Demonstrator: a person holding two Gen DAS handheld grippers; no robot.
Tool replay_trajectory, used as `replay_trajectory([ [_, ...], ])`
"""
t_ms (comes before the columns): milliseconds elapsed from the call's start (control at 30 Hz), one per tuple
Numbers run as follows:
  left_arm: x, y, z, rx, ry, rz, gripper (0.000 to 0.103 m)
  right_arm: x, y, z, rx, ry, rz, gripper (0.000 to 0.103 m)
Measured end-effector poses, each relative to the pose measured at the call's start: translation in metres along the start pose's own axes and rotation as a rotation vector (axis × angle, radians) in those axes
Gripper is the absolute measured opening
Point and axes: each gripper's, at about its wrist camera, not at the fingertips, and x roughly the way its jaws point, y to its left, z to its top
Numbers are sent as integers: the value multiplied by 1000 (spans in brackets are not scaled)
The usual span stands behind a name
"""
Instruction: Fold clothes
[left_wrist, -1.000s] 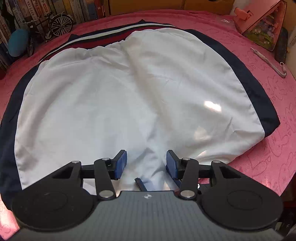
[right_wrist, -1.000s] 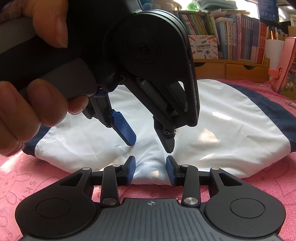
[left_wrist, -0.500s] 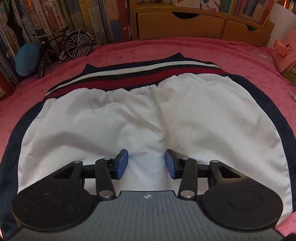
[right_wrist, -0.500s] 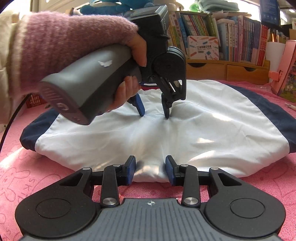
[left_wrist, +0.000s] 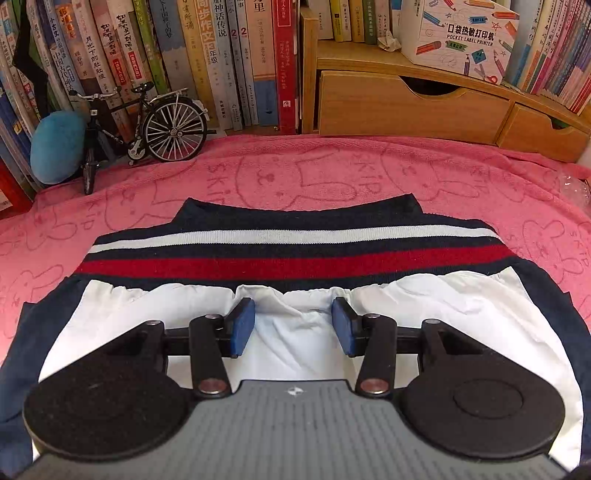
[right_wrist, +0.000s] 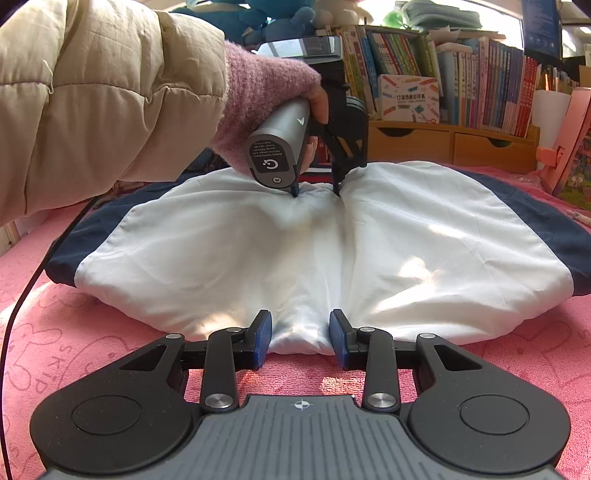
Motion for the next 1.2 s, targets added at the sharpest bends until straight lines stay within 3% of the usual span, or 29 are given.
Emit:
replay_trajectory([
  [133, -51, 3, -30, 89, -78, -56, 43, -2, 1, -1, 2, 0, 2, 35],
  [233, -104, 14, -78, 171, -264, -52, 51, -3, 1, -1, 4, -1, 3, 36],
  [300, -135, 32, -122, 188, -420, 9, 52, -2, 0, 1, 7, -1, 6, 36],
  [333, -143, 40, -141, 207, -456, 45, 58, -2, 0, 1, 6, -1, 7, 37],
  [400, -156, 54, -179, 252, -507, 121, 63, -2, 0, 2, 2, -2, 11, 38],
  [500, -163, 78, -224, 313, -490, 178, 62, -4, -4, 5, -24, -6, 46, 40],
  [567, -167, 84, -251, 425, -507, 216, 63, -12, -12, 9, -62, -23, 104, 40],
  [633, -168, 79, -273, 588, -523, 259, 68, -29, -22, 11, -210, -99, 147, 43],
  [700, -167, 70, -290, 760, -544, 281, 71, -42, -29, 9, -450, -163, 119, 46],
  [833, -148, 47, -306, 1042, -580, 245, 71, -47, -33, -19, -1007, -164, 27, 46],
  [900, -137, 37, -302, 1095, -593, 213, 71, -45, -33, -30, -1144, -125, 40, 46],
  [1000, -119, 25, -288, 1110, -584, 157, 71, -42, -28, -35, -1228, -117, 52, 46],
  [1100, -106, 18, -280, 1128, -573, 134, 69, -40, -22, -25, -1201, -96, 95, 46],
  [1200, -106, 22, -265, 1069, -537, 60, 64, -35, -14, -24, -1223, -98, 117, 48],
])
